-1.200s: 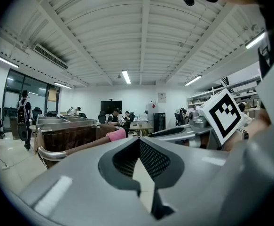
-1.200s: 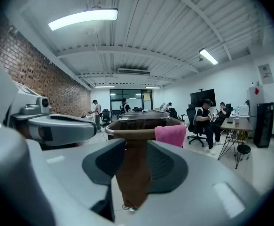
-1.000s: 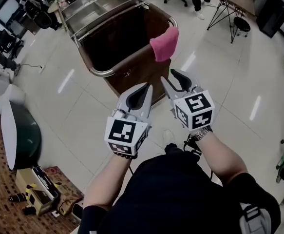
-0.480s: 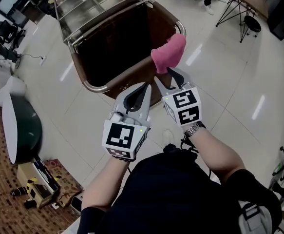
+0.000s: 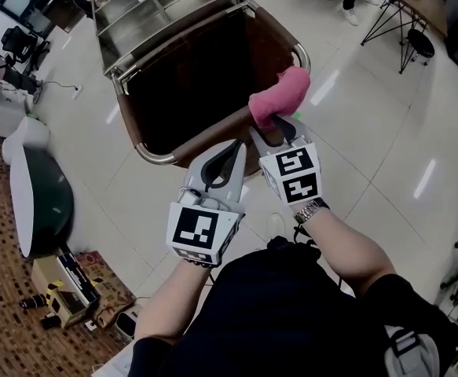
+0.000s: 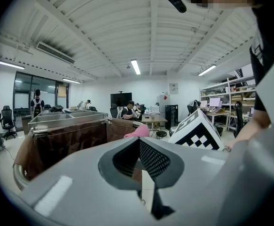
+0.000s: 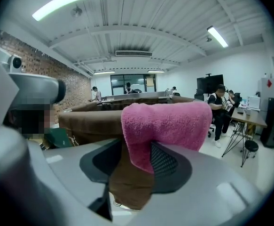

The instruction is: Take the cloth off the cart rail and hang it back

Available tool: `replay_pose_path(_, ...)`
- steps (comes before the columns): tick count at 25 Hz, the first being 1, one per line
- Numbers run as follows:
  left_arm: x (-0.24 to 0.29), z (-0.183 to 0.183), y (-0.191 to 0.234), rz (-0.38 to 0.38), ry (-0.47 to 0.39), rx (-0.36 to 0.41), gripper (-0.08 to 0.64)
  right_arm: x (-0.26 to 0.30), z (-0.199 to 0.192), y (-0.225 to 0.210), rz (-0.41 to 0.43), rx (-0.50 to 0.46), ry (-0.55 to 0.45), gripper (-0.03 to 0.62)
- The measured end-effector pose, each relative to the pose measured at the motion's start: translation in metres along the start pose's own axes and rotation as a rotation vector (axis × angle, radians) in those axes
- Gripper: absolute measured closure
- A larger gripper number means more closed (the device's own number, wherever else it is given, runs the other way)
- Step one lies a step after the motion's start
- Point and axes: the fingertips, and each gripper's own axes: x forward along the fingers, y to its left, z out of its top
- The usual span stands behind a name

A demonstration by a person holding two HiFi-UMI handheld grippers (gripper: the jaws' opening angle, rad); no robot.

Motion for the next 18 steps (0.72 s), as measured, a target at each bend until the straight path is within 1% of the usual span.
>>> replay_pose_path(1,0.0,0.001,0.001,0.004,0.01,-0.008,0.557,0.0,0.003,-0.001,-0.002,0.006,-0.005,0.432)
replay_pose_path(2,-0.001,0.001,0.002,0.01,0.018,-0.016,0.557,-0.001,0.005,-0.002,-0.004,0.012,-0.01,0.482)
replay_pose_path(3,0.0,0.005,0.004,0.015,-0.007,-0.005,0.557,-0.002,0.006,-0.003,-0.004,0.015,-0.015,0.522)
replay_pose_path(4,0.002,0.009,0.006,0.016,-0.053,0.02,0.557,-0.003,0.006,-0.004,-0.003,0.015,-0.018,0.551)
replay_pose_path(5,0.004,0.012,0.006,0.012,-0.086,0.04,0.557,-0.003,0.006,-0.005,0.0,0.015,-0.02,0.559)
replay_pose_path(7,0.006,0.01,0.004,0.009,-0.082,0.035,0.557,-0.005,0.007,-0.007,0.004,0.013,-0.026,0.569)
replay_pose_path(9,0.006,0.014,0.005,0.013,-0.115,0.047,0.557,-0.009,0.009,-0.007,0.008,0.012,-0.034,0.572)
replay_pose_path(11,0.004,0.016,0.005,0.018,-0.132,0.044,0.557,-0.017,0.012,-0.002,0.018,0.009,-0.044,0.572)
replay_pose_path(16,-0.003,0.026,0.003,0.033,-0.156,0.028,0.557,-0.041,0.033,0.007,0.045,-0.015,-0.094,0.571)
replay_pose_path(18,-0.006,0.03,0.003,0.038,-0.168,0.037,0.557,-0.051,0.045,0.01,0.055,-0.025,-0.116,0.571)
